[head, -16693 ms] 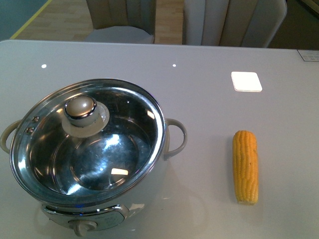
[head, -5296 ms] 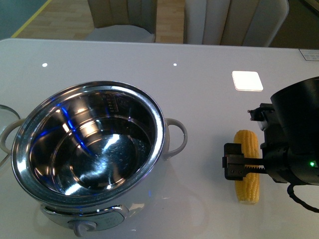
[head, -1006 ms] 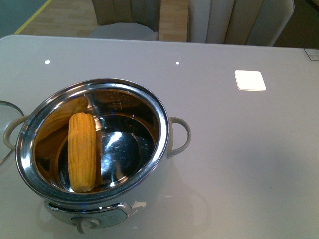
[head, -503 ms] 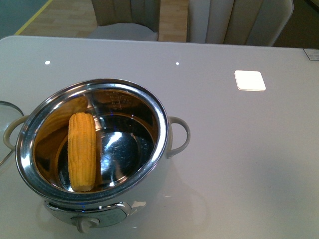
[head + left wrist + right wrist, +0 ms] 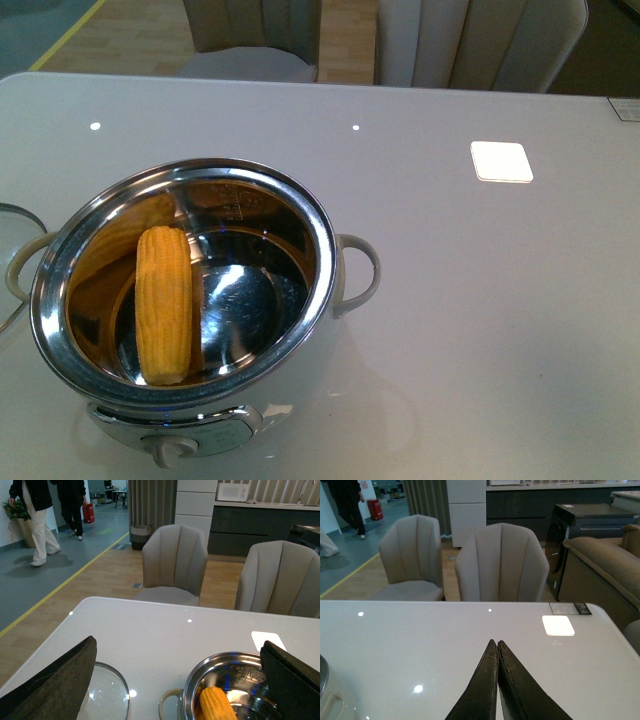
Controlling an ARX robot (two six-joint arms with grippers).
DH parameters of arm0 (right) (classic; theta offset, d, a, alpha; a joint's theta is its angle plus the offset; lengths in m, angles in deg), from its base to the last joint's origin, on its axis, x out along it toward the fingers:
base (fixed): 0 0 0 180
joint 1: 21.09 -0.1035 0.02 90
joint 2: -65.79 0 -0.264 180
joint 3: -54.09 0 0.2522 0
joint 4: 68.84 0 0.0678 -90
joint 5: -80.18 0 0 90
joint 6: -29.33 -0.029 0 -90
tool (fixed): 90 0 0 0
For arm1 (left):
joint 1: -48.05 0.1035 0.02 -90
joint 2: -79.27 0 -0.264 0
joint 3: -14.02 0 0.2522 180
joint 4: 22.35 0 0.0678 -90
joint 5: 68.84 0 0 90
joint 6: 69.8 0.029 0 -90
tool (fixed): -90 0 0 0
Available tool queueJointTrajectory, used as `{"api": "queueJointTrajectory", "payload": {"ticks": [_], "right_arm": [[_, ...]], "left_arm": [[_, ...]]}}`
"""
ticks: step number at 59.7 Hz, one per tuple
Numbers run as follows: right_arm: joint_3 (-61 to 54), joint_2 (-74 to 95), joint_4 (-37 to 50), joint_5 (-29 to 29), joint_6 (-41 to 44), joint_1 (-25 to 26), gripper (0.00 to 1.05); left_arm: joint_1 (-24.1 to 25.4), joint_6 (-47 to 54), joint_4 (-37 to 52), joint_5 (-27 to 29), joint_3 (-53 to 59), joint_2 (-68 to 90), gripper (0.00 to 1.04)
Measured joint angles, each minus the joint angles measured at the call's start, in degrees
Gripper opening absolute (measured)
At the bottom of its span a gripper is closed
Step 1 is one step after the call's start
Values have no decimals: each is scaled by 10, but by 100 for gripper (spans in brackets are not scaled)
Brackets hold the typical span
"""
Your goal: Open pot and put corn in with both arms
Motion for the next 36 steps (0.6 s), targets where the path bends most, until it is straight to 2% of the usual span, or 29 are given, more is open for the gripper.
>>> {"api": "queueJointTrajectory", "payload": {"ticks": [27,32,36], "right_arm": [[0,-78,-79,0,0,0,2],[0,-139,-159,0,0,0,2],[0,-169,-176,-1,0,0,2]], "left_arm": [[0,0,0,0,0,0,98],[0,0,0,0,0,0,98],[0,0,0,0,0,0,98]]}}
